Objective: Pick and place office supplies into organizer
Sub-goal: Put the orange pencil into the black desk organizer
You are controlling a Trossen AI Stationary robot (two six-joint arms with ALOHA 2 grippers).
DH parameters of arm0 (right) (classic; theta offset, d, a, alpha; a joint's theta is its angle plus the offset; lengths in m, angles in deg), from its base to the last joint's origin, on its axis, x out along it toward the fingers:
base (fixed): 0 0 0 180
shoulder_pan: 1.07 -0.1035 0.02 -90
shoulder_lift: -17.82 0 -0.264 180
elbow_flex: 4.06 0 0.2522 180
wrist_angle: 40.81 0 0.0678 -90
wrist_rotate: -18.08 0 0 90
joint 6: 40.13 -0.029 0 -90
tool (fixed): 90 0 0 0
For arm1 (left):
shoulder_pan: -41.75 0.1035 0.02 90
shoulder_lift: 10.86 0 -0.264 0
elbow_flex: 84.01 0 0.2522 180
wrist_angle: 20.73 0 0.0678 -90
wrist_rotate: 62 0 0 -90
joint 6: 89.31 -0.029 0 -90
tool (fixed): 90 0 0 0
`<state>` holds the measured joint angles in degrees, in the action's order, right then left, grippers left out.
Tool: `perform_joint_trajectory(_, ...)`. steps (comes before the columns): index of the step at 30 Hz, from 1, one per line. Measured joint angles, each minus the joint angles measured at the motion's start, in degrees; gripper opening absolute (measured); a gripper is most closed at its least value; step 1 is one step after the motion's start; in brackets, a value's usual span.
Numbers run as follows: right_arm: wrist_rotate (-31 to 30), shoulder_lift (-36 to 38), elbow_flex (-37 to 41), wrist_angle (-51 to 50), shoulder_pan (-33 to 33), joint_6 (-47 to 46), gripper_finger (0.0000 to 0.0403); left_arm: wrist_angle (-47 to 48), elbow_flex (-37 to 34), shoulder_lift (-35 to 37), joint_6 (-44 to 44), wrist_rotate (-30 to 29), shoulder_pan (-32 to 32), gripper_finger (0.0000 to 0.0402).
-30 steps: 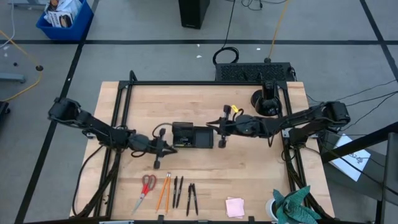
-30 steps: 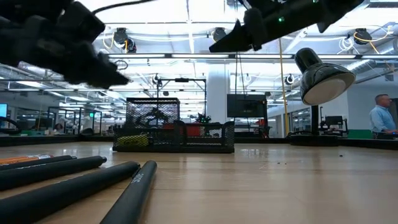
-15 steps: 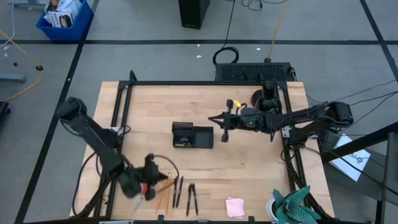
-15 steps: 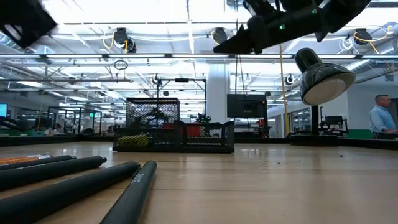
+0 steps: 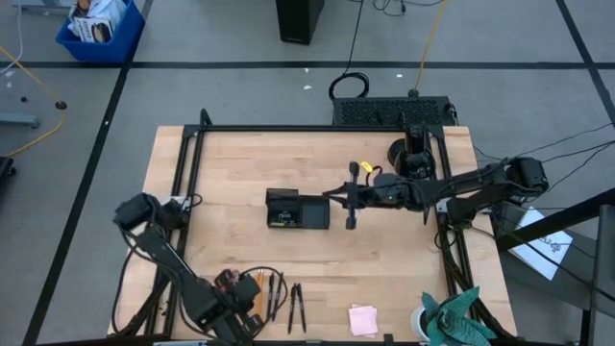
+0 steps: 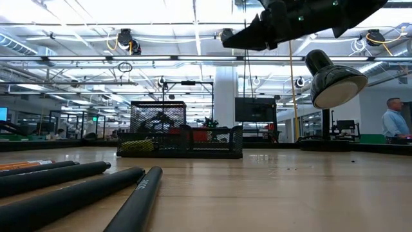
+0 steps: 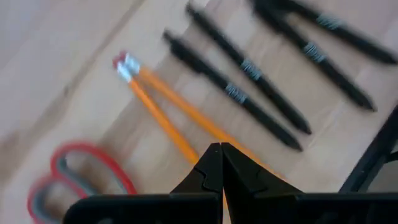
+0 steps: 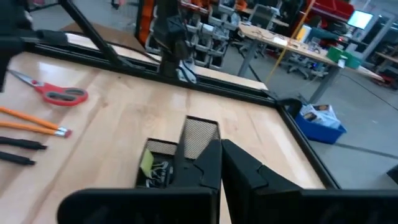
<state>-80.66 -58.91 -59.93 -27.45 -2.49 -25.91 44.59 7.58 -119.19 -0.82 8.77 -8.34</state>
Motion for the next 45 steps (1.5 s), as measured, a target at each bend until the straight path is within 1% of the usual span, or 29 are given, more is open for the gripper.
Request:
perform_joint_trajectory(3,0.0,0.6,0.0,1.4,-0.6,-0.3,0.0001,3.4,2.4,-1.3,4.3,3.1,0.2,0.0003)
perform_joint_trajectory(5,0.0,1.2,0.0,2.0,-0.6,-2.4,0.0002,5.2,2.8,-1.2,8.3,5.4,0.6,0.0004)
perform_joint_trajectory(8,0.0,2.3,0.0,0.4,-0.6,-5.5,0.0001,8.9,3.0,-1.1,15.2,9.5,1.0,0.0002)
perform_joint_trajectory(10,0.0,3.5,0.0,-1.2,-0.6,-5.5,0.0001,10.5,3.0,-0.9,19.7,10.7,1.1,0.0005)
perform_joint_trajectory(13,0.9,5.0,0.0,-4.6,-0.6,-4.8,0.0001,9.3,3.0,-0.9,24.0,11.5,1.1,0.0013)
perform_joint_trajectory(15,5.4,6.1,0.1,-8.1,-0.5,-4.4,0.0001,8.0,3.0,-0.9,24.1,11.8,1.2,0.0015)
perform_joint_trajectory(17,12.1,6.7,0.1,-8.6,-0.3,-3.6,0.0001,7.4,3.0,-0.9,24.0,11.1,1.4,0.0012)
perform_joint_trajectory(19,18.3,8.0,1.5,-7.2,0.1,-3.3,0.0001,7.8,3.0,-0.9,23.5,8.5,1.7,0.0005)
perform_joint_trajectory(20,19.6,8.5,2.5,-5.2,0.4,-3.3,0.0001,7.8,3.0,-0.9,22.8,6.8,1.8,0.0003)
perform_joint_trajectory(23,18.8,11.0,7.4,2.0,1.5,-3.4,0.0001,7.8,3.0,-0.9,20.3,1.9,2.2,0.0007)
perform_joint_trajectory(25,15.6,13.5,10.6,5.6,2.2,-3.5,0.0001,7.8,3.0,-0.9,18.3,0.1,2.4,0.0013)
perform_joint_trajectory(28,9.5,18.8,13.9,5.0,2.0,-4.3,0.0,8.2,3.0,-0.9,16.4,-1.6,2.5,0.0017)
perform_joint_trajectory(31,8.6,23.3,15.6,2.7,0.7,-5.7,0.0,8.3,3.0,-0.9,15.2,-3.0,2.1,0.0011)
perform_joint_trajectory(34,8.7,26.2,17.9,4.1,-1.2,-7.0,0.0,8.3,3.0,-0.9,15.3,-2.4,1.8,0.0003)
perform_joint_trajectory(39,8.8,27.3,23.6,13.5,-2.0,-8.4,0.0,5.3,1.4,-1.2,16.5,0.9,1.1,0.0015)
perform_joint_trajectory(41,8.8,27.5,25.1,16.9,-1.4,-9.0,0.0,4.2,0.9,-1.2,16.6,1.0,0.8,0.0018)
perform_joint_trajectory(43,8.8,27.6,25.4,18.1,-1.2,-9.3,0.0,3.8,0.6,-1.2,16.6,1.1,0.8,0.0018)
perform_joint_trajectory(45,8.8,27.6,25.5,17.2,-1.4,-9.3,0.0,3.3,-0.1,-1.2,15.4,1.7,1.1,0.0019)
